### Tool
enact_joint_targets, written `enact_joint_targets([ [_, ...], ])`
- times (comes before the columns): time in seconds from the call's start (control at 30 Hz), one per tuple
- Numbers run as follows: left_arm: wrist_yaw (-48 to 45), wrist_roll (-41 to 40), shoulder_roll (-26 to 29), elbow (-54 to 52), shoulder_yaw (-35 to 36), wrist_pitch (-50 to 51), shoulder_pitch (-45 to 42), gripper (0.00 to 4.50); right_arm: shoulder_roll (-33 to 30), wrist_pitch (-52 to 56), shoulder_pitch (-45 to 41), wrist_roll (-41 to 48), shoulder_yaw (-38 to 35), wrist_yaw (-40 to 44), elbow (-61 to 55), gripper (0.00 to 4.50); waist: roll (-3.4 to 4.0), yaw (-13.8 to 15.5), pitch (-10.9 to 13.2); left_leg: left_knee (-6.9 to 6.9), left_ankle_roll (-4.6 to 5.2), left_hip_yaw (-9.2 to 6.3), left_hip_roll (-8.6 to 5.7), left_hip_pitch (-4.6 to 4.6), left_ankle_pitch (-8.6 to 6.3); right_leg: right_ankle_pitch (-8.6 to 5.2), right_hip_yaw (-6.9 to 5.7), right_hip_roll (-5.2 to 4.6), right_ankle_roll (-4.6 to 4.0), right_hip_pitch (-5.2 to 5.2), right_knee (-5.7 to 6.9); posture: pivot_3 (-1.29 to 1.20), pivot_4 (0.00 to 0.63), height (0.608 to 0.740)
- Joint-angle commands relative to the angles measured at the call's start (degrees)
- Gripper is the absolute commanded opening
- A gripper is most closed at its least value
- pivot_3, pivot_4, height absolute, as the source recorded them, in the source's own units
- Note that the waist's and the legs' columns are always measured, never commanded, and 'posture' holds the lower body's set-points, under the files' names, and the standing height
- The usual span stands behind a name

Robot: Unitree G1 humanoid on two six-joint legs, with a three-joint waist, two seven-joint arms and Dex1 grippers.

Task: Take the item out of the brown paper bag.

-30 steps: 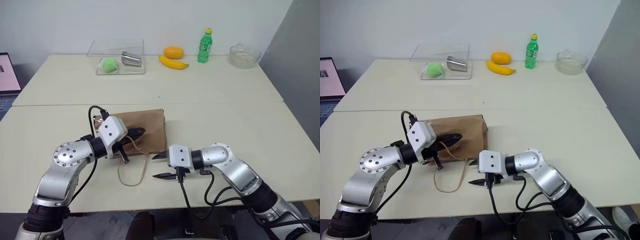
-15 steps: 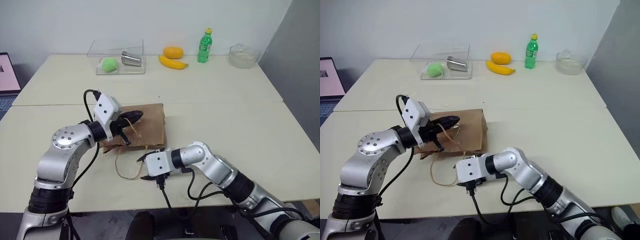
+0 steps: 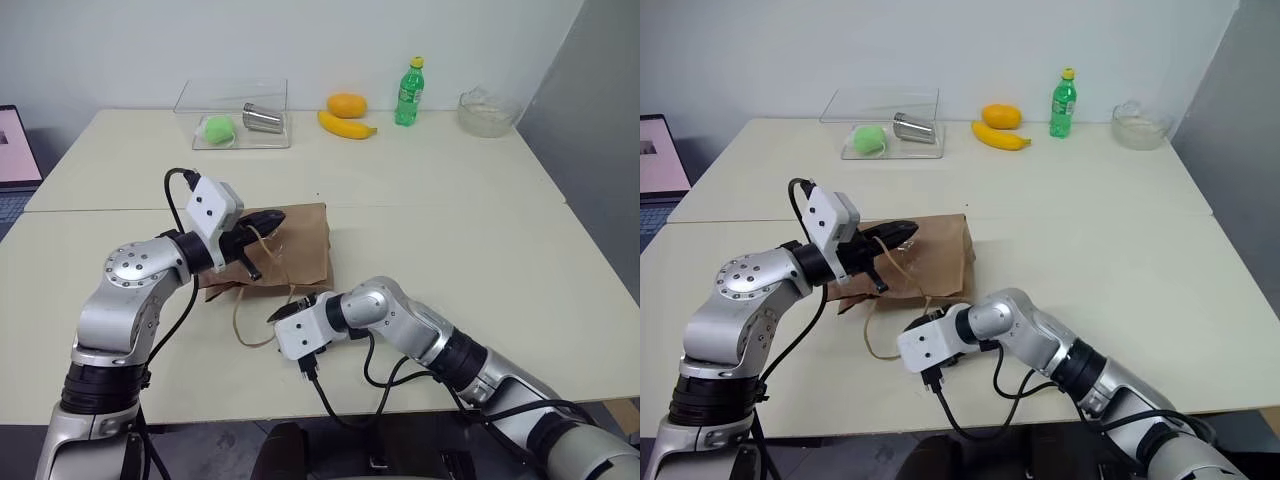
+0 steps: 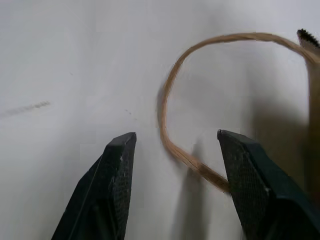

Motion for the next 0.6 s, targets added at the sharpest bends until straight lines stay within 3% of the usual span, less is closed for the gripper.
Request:
enact_joint_targets([
  [0.03,0.17,0.26,-0.08,-0.32,0.49,-1.33,-1.12,0.04,-0.89,-5.58,-2.53,-3.72,-0.56,-2.20,-1.48,2.71,0.00,0.00,0.00,0.00,0.00,0.01,0.00,0.00,0.00,0.00,0.01,0.00,0.00,0.00,0.00,0.00,0.150,0.740],
  [0.43,0.09,0.73,-0.02,0.58,0.35,-2.37,-1.31,0.04,-3.49,-14.12,-3.83,-8.07,-1.95,-3.54,1.29,2.71,0.00,0.01,0.00,0.00,0.00,0.03,-0.02,-0.01,0.00,0.01,0.02,-0.03,-0.01,0.01,-0.03,0.00,0.150,0.740],
  [0.6,0.58,0.86,-0.49,0.64,0.17,-2.25,-1.31,0.00,-1.34,-15.55,-2.52,-8.05,-2.24,-6.36,2.52,1.43,0.00,-0.02,0.00,-0.01,0.00,0.02,0.04,-0.01,0.00,0.16,0.03,-0.04,-0.27,0.00,-0.02,0.00,0.150,0.740],
])
